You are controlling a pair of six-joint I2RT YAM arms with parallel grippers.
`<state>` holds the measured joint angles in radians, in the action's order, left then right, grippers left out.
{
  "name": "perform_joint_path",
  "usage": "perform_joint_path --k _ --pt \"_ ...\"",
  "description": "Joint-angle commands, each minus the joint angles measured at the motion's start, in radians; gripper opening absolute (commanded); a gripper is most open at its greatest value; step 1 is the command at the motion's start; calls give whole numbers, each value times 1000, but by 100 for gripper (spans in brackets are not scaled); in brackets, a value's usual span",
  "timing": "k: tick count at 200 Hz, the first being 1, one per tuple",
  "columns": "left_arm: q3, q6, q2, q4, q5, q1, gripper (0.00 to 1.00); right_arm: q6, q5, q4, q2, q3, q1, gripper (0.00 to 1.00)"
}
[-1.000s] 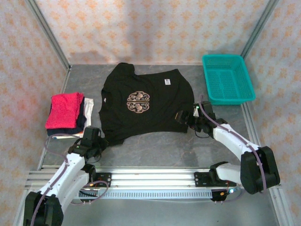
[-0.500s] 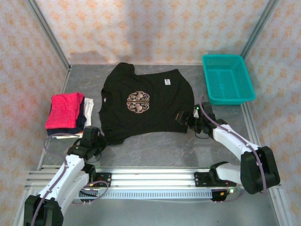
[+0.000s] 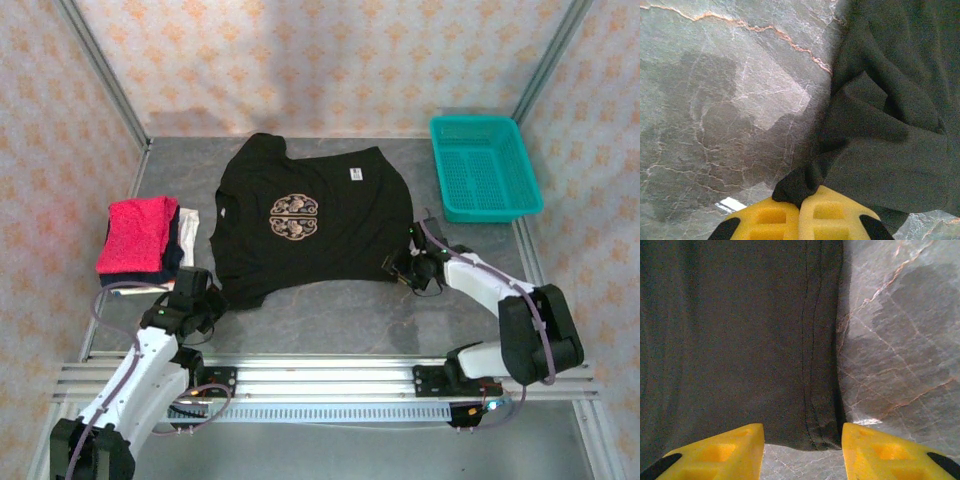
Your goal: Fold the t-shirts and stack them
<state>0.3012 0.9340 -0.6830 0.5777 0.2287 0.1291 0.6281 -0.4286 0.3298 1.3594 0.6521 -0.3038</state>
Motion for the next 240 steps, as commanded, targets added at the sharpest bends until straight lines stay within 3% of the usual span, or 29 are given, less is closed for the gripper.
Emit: perform_joint_path --k 1,36,80,117,181,240 --pt "33 -14 -8 33 -2 -4 0 10 -11 43 20 20 -9 44" --pt "34 -19 -16 25 0 -4 0 7 -26 35 55 24 -12 41" --pt "35 -25 -23 27 0 -3 0 4 -28 48 97 35 -11 30" --pt "40 -29 -12 44 -3 -4 0 1 -2 77 81 43 -11 0" --pt "105 -34 25 136 -6 -2 0 -22 65 116 -108 38 -11 0" --pt "218 54 18 375 -35 47 0 -13 54 291 -268 5 -12 0"
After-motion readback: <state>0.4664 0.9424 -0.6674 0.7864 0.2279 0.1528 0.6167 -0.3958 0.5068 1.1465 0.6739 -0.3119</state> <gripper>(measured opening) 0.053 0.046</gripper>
